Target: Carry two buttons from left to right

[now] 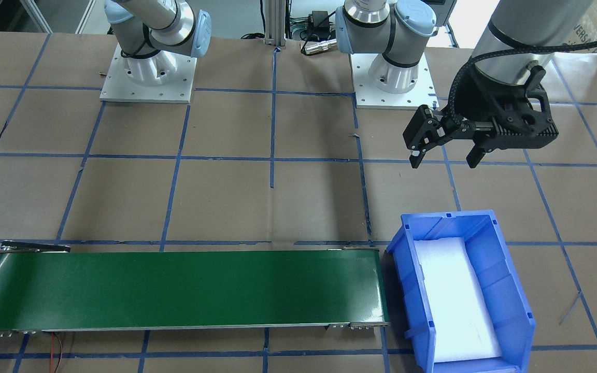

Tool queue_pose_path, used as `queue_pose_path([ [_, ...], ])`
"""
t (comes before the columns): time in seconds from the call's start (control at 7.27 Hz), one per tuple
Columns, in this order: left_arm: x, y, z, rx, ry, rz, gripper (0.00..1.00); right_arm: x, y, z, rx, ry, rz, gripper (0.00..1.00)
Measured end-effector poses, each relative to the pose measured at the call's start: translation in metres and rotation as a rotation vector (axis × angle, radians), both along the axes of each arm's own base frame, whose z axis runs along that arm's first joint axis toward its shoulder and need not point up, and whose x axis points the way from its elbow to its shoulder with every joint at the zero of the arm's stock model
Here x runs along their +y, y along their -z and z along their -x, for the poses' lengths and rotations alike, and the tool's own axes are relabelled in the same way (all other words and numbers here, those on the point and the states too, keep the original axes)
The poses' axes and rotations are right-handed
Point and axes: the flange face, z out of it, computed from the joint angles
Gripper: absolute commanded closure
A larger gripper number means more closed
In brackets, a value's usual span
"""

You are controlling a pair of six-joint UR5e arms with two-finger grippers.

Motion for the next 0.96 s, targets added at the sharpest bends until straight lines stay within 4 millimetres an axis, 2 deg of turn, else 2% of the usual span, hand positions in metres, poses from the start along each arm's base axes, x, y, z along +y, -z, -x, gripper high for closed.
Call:
queue_pose_path([
  [0.14,0.004,0.000,0.000,0.000,0.000,-0.023,0.00,0.025,-0.011,-0.031,-0.008,0.048,-0.046,0.00],
  [0.28,0.005,0.000,0.000,0.000,0.000,-0.037,0.00,0.053,-0.018,-0.050,-0.011,0.080,-0.096,0.00],
  [0.55,0.006,0.000,0.000,0.001,0.000,-0.043,0.00,0.103,-0.032,-0.063,-0.013,0.099,-0.159,0.00],
  [0.96,0.006,-0.001,0.000,0.001,0.000,-0.042,0.00,0.169,-0.067,-0.081,-0.012,0.156,-0.117,0.00],
])
